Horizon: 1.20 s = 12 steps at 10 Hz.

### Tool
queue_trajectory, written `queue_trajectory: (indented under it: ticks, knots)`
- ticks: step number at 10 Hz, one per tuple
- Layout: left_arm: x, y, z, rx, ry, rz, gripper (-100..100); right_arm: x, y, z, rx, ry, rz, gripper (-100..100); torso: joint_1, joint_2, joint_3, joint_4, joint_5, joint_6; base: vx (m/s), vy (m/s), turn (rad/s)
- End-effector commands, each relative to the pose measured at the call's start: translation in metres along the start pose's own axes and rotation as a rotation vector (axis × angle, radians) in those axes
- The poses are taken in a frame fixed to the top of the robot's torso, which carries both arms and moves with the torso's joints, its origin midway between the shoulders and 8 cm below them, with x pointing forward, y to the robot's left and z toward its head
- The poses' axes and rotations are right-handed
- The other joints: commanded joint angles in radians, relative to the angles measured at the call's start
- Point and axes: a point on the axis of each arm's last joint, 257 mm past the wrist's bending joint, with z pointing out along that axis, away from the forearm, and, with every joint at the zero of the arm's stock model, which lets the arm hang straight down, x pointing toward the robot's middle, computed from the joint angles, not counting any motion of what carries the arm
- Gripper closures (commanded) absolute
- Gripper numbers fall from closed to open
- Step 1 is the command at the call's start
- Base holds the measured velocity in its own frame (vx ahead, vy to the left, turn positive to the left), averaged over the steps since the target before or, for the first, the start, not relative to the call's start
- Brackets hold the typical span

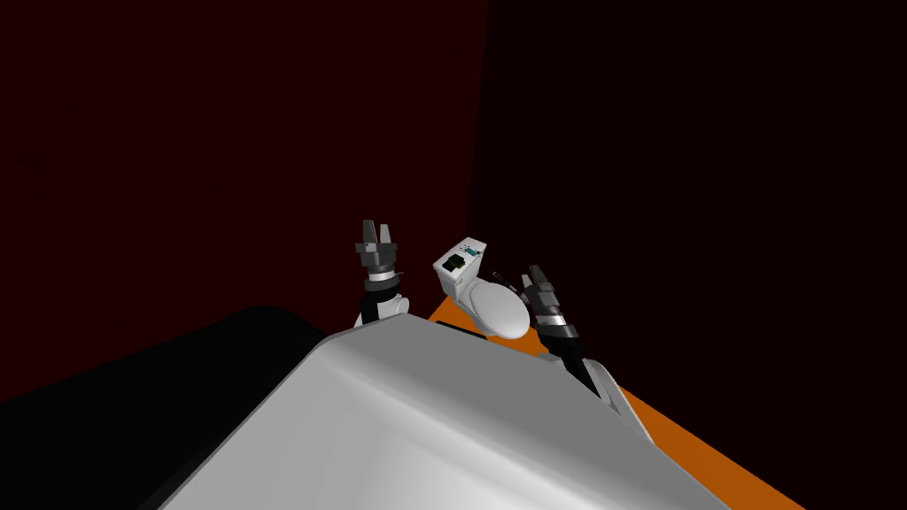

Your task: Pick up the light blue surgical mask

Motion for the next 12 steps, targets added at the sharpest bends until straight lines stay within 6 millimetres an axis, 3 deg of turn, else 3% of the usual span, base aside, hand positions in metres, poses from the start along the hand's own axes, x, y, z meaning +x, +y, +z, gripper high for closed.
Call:
queue_trajectory:
  ticks: [1, 2, 5, 7, 10, 12]
  knots:
    - [0.0, 0.0, 0.0, 0.0, 0.0, 0.0, 0, 0.01, -0.02, -0.006, 0.062, 0.046, -0.01, -100, 0.0, 0.0, 0.0, 0.0, 0.0, 0.0, -0.047, -0.046, 0.189]
    - [0.0, 0.0, 0.0, 0.0, 0.0, 0.0, 0, 0.011, -0.022, -0.007, 0.066, 0.066, -0.025, -100, 0.0, 0.0, 0.0, 0.0, 0.0, -0.001, -0.041, -0.04, 0.11]
    - [0.0, 0.0, 0.0, 0.0, 0.0, 0.0, 0, 0.028, -0.058, -0.025, 0.188, 0.15, -0.048, -100, 0.0, -0.001, 0.0, 0.0, 0.0, 0.0, -0.046, -0.044, 0.196]
    - [0.0, 0.0, 0.0, 0.0, 0.0, 0.0, 0, 0.029, -0.061, -0.029, 0.196, 0.18, -0.074, -100, 0.001, -0.001, -0.001, 0.0, 0.0, 0.0, -0.027, -0.023, 0.051]
    - [0.0, 0.0, 0.0, 0.0, 0.0, 0.0, 0, 0.04, -0.098, -0.055, 0.326, 0.255, -0.096, -100, 0.002, -0.002, -0.001, 0.0, 0.0, 0.0, -0.03, -0.019, 0.225]
    - [0.0, 0.0, 0.0, 0.0, 0.0, 0.0, 0, 0.04, -0.101, -0.06, 0.336, 0.289, -0.127, -100, 0.001, -0.002, -0.001, 0.0, 0.0, 0.0, -0.024, -0.022, 0.073]
